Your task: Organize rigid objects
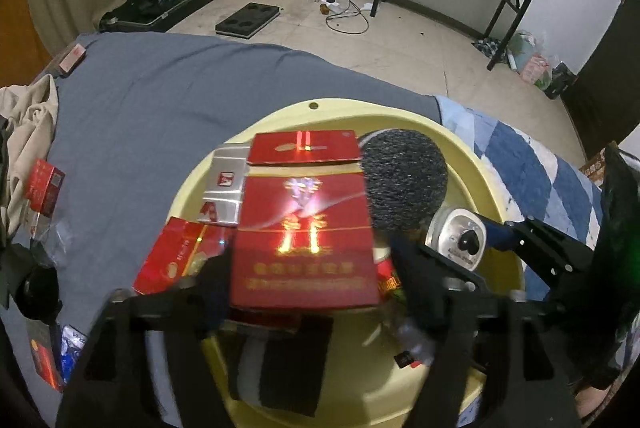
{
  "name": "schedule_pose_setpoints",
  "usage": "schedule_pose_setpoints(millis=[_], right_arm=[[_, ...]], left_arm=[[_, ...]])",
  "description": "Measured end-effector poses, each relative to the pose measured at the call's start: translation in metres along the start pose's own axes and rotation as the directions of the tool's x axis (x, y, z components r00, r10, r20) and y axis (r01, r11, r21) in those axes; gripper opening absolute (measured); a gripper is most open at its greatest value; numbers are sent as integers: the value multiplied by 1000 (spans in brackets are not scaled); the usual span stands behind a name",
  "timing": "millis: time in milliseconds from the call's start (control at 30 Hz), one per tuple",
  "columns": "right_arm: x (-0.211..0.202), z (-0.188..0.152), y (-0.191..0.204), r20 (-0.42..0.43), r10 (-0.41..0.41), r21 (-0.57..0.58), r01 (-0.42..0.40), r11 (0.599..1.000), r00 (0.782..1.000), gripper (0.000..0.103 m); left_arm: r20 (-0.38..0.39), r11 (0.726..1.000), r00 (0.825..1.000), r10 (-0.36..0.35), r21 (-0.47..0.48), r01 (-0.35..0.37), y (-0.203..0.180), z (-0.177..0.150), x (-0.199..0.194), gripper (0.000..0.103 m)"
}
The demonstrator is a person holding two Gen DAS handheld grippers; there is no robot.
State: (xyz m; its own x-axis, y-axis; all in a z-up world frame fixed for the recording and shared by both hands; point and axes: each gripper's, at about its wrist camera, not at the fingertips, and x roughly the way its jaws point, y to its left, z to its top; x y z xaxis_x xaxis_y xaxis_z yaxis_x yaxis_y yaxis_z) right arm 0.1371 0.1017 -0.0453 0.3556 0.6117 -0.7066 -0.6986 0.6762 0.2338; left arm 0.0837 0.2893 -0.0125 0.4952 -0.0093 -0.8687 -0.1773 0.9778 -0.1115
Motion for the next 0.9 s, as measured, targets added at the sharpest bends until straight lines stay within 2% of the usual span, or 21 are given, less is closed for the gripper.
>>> schedule_pose_setpoints(millis=[33, 100, 167, 200, 267, 367, 467, 533, 600, 700, 800, 867, 900], right_arm=[[0, 0, -1, 5, 8, 7, -8, 1000, 1000, 54], [-4, -2, -4, 26, 10, 8, -10, 1000, 1000, 69], [-14, -4, -6, 52, 14, 9, -14, 1000, 999, 76], [-20, -6, -7, 64, 13, 10, -13, 1000, 998, 83], [-34, -9, -10, 90, 15, 7, -15, 1000, 996, 88], [-64, -15, -18, 145, -10, -8, 12, 1000, 989, 103], [-92, -21, -36, 164, -39, -23, 43, 999, 986, 103], [-107, -25, -48, 160, -63, -35, 69, 997, 985, 103], [-126, -31, -62, 164, -66, -46, 75, 996, 984, 103], [-145, -44, -74, 141, -65, -79, 77, 994, 988, 103], [-153, -59, -76, 105, -68, -151, 83, 985, 992, 103], [-152, -69, -76, 96, -80, -177, 96, 979, 992, 103], [-151, -76, -77, 96, -91, -178, 107, 978, 991, 103]], left_arm=[[1, 1000, 1000, 3, 0, -3, -1, -1, -1, 91], [1, 1000, 1000, 3, 3, -3, -3, -3, -5, 95], [8, 1000, 1000, 16, -2, -16, -4, -4, -12, 98], [27, 1000, 1000, 13, -14, -12, -4, -5, -20, 100], [66, 999, 998, 8, -44, -5, -5, -6, -36, 103], [105, 994, 994, 22, -106, -11, -10, -10, -58, 103], [109, 979, 993, 42, -201, -19, -16, -16, -71, 103], [135, 963, 987, 81, -265, -42, -20, -25, -78, 103], [165, 938, 979, 119, -341, -57, -29, -46, -87, 103], [197, 915, 974, 114, -403, -25, -54, -85, -91, 103], [173, 892, 979, 110, -451, -20, -72, -116, -88, 103], [171, 865, 975, 140, -501, -36, -80, -142, -86, 103], [162, 856, 970, 180, -511, -74, -85, -157, -83, 103]])
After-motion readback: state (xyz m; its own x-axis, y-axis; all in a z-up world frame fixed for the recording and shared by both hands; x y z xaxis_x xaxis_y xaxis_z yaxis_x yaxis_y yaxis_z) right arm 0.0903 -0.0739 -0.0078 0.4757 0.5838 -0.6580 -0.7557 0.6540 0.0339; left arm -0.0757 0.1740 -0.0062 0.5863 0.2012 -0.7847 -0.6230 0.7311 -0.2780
